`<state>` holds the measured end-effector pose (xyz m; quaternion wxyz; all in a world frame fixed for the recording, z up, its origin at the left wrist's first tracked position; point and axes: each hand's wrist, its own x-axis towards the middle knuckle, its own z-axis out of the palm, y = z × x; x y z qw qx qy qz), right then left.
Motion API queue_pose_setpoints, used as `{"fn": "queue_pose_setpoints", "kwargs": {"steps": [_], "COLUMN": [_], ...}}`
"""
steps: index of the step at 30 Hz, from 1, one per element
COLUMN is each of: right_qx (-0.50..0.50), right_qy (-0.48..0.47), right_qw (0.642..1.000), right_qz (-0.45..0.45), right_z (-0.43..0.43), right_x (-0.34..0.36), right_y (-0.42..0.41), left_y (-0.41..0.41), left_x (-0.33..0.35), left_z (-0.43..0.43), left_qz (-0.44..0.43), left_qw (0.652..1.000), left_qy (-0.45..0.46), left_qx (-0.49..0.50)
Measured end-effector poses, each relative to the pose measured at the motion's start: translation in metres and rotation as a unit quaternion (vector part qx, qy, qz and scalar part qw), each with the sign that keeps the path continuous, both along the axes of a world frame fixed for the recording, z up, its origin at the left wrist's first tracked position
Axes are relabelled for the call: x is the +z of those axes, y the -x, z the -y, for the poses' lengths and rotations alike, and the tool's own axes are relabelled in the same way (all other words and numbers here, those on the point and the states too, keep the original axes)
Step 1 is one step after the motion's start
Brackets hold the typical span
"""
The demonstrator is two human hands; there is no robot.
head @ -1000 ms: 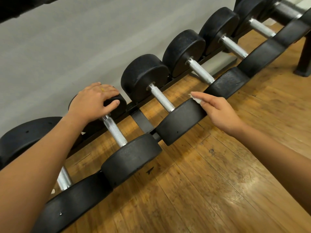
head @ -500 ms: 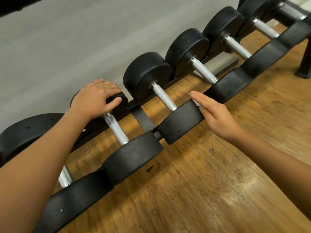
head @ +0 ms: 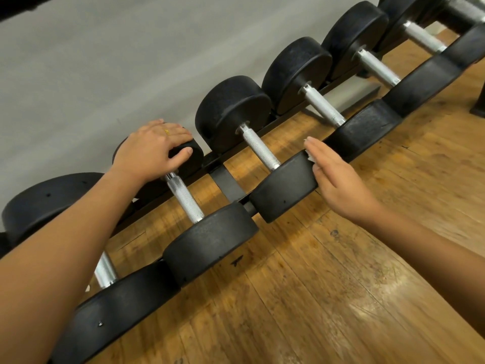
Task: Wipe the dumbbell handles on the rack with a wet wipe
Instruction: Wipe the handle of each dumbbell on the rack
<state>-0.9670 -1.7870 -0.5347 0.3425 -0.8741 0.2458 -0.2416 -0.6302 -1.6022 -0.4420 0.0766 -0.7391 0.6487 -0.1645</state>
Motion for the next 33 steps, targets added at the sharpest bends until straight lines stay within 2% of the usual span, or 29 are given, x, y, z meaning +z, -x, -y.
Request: {"fn": "queue_pose_setpoints", "kwargs": {"steps": [5,10,16,21,24,26,31,33], "right_qx": [0.062,0.017,0.094,0.074,0.149,0.190,0.128,0.136], "right_qy": [0.114,0.052,0.151,0.113,0.199,0.234,0.232,0.244], "right_qw": [0.991,0.998,0.984,0.991,0.968,0.953,0.964,0.960], "right_qz": [-0.027,0.006,-0.026,-0.004,0.013,-0.009,-0.004,0.002], "right_z": [-0.015,0.005,-0.007,0.012,-0.005,-0.003,0.010,-0.005], "right_x": [-0.005,-0.010,-0.010,-0.002,-0.007,-0.008,-0.008,-0.010], "right_y": [-0.001,0.001,0.000,0.011,0.009,0.009,0.006,0.000], "left_y": [0.001,0.002,0.000,0.000,0.001,0.001,0.002,0.003], "left_x": [0.000,0.000,0.000,0.000,0.000,0.000,0.001,0.000], "left_z": [0.000,0.000,0.000,-0.001,0.000,-0.001,0.000,-0.001], "left_qz": [0.001,0.000,0.002,0.005,0.007,0.008,0.007,0.008], "left_qw": [1.000,1.000,1.000,1.000,1.000,1.000,1.000,1.000], "left_qy": [0.004,0.006,0.003,0.007,0.007,0.004,0.001,-0.001], "left_qx": [-0.005,-0.006,-0.005,-0.005,-0.003,0.000,0.006,0.007]}}
